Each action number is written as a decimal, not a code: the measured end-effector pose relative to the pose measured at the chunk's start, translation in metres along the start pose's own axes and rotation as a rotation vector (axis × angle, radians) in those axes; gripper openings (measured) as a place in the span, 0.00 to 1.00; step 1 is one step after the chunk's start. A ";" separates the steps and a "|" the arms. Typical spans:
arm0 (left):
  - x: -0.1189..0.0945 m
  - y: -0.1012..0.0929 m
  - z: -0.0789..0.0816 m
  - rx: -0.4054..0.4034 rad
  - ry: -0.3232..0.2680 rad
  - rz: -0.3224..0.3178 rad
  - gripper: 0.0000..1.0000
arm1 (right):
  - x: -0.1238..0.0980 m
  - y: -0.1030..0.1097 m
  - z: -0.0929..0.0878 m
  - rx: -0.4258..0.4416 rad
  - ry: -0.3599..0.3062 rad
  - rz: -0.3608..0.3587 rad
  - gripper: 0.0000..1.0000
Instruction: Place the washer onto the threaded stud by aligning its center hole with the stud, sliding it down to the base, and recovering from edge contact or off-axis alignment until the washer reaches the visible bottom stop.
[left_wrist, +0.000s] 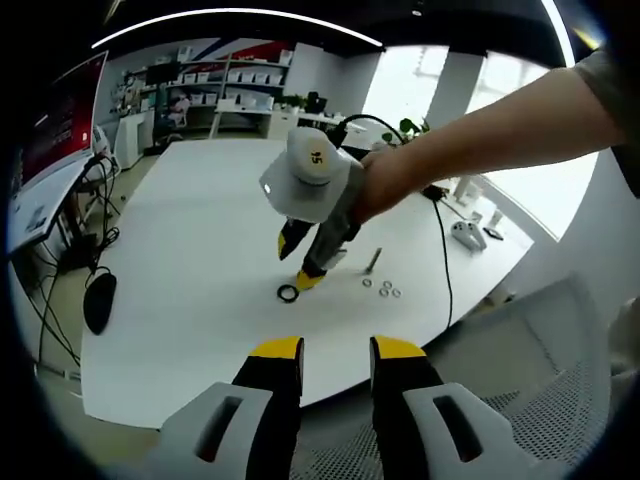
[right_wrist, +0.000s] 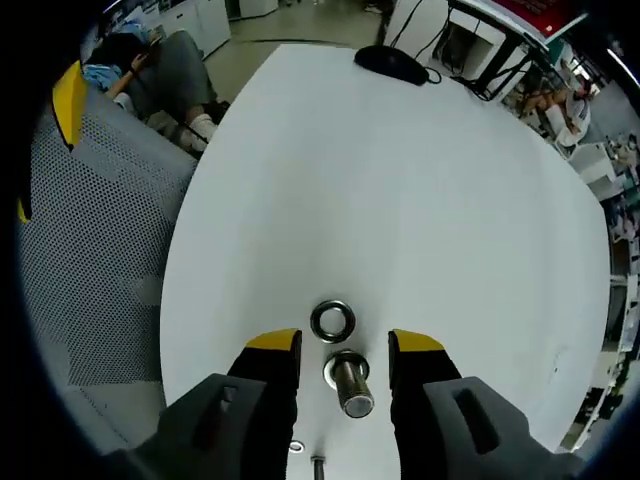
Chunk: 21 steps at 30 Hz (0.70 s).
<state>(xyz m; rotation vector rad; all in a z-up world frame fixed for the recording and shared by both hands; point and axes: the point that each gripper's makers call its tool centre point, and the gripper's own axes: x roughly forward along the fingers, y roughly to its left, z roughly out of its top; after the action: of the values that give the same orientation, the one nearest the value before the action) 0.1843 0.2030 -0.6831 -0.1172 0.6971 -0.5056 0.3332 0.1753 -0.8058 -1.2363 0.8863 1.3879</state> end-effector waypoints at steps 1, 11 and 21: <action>0.000 0.000 0.000 -0.001 -0.001 0.000 0.24 | 0.001 0.000 0.000 0.000 0.000 0.001 0.36; 0.000 0.001 0.002 -0.007 -0.011 0.004 0.24 | 0.014 -0.002 0.003 -0.002 0.002 0.031 0.36; 0.000 0.002 0.003 -0.010 -0.013 0.009 0.24 | 0.027 0.000 -0.003 -0.023 0.031 0.053 0.35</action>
<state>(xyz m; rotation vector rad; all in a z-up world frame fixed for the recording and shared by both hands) 0.1867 0.2047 -0.6815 -0.1266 0.6876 -0.4922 0.3356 0.1784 -0.8331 -1.2624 0.9327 1.4274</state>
